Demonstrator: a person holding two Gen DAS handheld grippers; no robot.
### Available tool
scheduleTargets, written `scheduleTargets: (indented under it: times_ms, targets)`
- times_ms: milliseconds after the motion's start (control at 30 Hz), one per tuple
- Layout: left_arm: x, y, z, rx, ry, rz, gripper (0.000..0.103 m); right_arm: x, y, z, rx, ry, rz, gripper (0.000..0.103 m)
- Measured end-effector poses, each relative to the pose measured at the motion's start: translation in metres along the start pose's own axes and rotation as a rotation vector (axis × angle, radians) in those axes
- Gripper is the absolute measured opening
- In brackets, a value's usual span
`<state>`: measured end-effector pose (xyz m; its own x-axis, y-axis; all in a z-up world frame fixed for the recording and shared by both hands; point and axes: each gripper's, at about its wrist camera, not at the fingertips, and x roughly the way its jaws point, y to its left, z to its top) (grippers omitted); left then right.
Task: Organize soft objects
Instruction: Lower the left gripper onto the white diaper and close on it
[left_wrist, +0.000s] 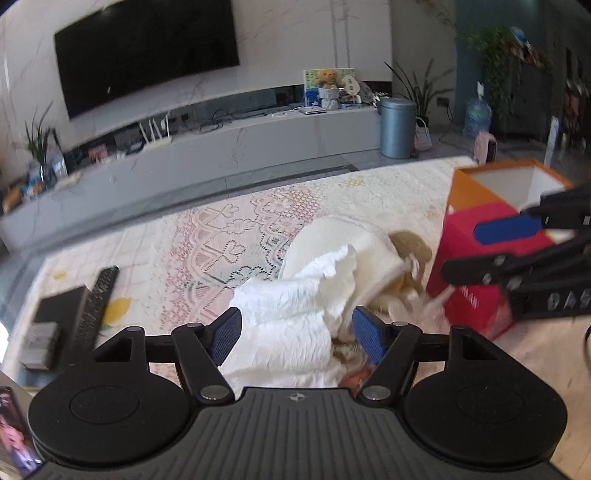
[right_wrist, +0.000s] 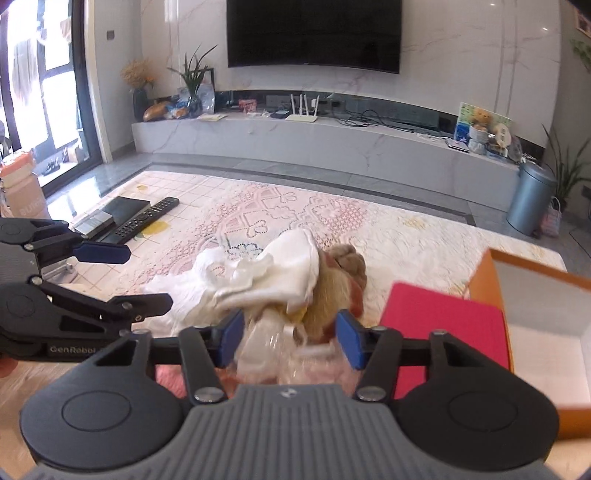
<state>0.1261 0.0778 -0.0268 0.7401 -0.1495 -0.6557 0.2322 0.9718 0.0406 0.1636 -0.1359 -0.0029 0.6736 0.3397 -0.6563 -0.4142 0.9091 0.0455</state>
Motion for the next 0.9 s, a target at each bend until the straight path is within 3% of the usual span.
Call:
scheduleTargets:
  times_ms: [133,400,533,633,667,767,833,900]
  targets:
    - [0.021,0.019,0.023,-0.171,0.038,-0.062,0.087,0.029,-0.003,0.019,-0.028,0.022,-0.008,0.051]
    - [0.082,0.022,0.043,-0.313,0.198,-0.126,0.092,0.076,-0.014,0.032,-0.037,0.077,0.022,0.042]
    - [0.097,0.028,0.037,-0.369,0.255,-0.106,0.095,0.092,-0.017,0.029,-0.032,0.1,0.04,0.039]
    - [0.107,0.029,0.036,-0.43,0.308,-0.104,0.095,0.099,-0.007,0.021,-0.033,0.115,0.071,0.026]
    - [0.11,0.028,0.037,-0.433,0.322,-0.096,0.094,0.1,-0.003,0.019,-0.042,0.117,0.066,0.017]
    - [0.114,0.024,0.036,-0.408,0.347,-0.077,0.076,0.094,0.0,0.016,-0.031,0.109,0.06,0.01]
    - [0.11,0.023,0.033,-0.382,0.346,-0.057,0.043,0.086,-0.004,0.015,-0.015,0.106,0.063,0.006]
    - [0.1,0.027,0.031,-0.381,0.323,-0.037,0.023,0.078,-0.007,0.014,-0.004,0.098,0.053,0.0]
